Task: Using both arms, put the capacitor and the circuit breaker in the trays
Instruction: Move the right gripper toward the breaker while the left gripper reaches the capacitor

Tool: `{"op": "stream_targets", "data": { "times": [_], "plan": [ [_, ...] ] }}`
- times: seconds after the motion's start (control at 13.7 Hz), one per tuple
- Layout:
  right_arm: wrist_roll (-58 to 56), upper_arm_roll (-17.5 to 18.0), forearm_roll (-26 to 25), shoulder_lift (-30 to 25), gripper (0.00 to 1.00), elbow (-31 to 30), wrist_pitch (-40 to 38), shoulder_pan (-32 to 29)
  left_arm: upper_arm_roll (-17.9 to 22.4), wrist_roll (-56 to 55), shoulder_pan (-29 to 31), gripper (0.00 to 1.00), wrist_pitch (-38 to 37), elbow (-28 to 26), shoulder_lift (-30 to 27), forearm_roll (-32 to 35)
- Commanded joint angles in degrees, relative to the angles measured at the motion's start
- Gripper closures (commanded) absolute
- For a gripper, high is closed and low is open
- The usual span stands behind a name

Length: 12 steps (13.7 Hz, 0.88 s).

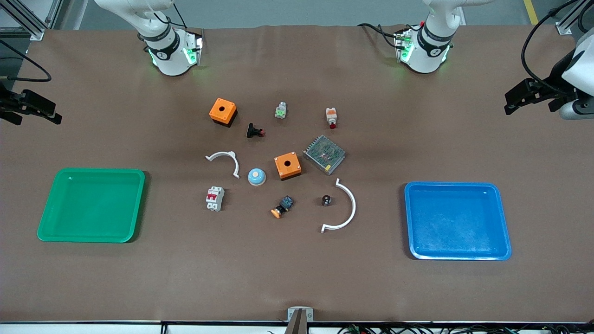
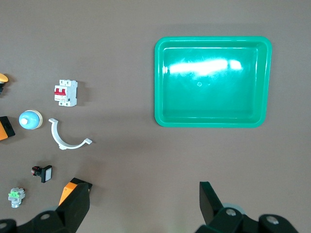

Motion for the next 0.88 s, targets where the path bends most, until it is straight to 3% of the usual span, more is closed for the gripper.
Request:
{"op": "stream_targets", "data": {
  "times": [0.0,0.22,0.37,0.51,0.8],
  "plan": [
    [0.7,0.1,0.9,-2.0,0.0,-2.0,0.8,-0.1,-0.4,0.1,-0.1,0.0,-1.4,1.7,0.8,0.9],
    [0.7,0.1,0.8,-2.0,0.0,-1.9,0.7,-0.1,-0.5,-0.3,-0.6,0.0,-1.3,1.9,2.2,1.0],
    [0.9,0.1,0.5,-1.7,0.0,-0.8,0.2,-0.1,-0.7,-0.5,-0.9,0.0,-1.3,5.3,6.2,0.9],
    [0.9,0.1,0.5,-0.4,0.0,0.0,-0.1,-0.4,-1.4,-0.8,-2.9,0.0,-0.2,5.4,10.0,1.1],
    [0.6,0.1,0.6,9.3,0.0,2.6,1.9,-0.6,-1.5,-5.1,-8.2,0.0,10.0,5.0,17.7,0.9]
  ]
}}
